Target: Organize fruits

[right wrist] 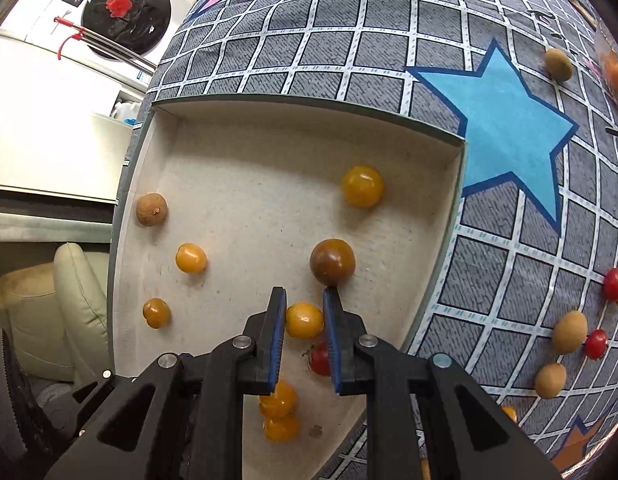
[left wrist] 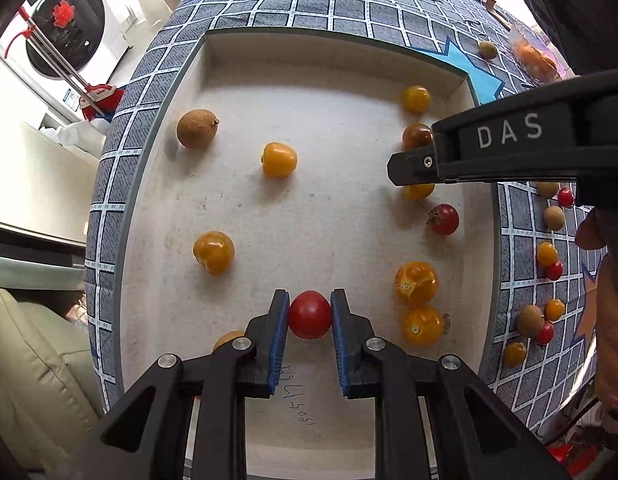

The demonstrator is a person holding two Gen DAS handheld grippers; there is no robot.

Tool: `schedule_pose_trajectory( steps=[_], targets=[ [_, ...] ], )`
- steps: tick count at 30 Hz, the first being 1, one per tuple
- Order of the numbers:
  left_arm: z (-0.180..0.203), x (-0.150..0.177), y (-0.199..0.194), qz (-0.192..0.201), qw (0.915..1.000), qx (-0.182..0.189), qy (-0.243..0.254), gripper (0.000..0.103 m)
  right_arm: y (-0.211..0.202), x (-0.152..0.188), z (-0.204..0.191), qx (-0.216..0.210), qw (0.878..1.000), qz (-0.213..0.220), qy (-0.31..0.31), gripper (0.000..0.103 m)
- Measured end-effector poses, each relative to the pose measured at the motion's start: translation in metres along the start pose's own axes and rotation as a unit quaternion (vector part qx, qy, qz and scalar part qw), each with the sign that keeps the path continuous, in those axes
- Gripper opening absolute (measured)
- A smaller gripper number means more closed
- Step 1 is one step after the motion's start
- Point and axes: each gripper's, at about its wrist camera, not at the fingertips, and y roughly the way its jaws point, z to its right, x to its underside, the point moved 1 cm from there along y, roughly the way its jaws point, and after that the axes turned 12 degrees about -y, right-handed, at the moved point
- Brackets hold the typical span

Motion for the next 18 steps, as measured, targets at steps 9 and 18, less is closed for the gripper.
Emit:
schedule_pose_trajectory(
  steps=[9, 18],
  targets=[
    [0.004, 0.005, -0.014, 0.027, 0.9994, -0.019, 0.004, 0.074, -0.012, -0.002, -0.004, -0.012, 1.000, -0.002, -0.005, 0.049],
    [0.003, 0.026, -0.042, 0.018, 0.9998, -0.008, 0.000, 0.074, -0.057, 0.007, -0.017, -0.003, 1.000, 0.025, -0.005, 0.081]
  ],
)
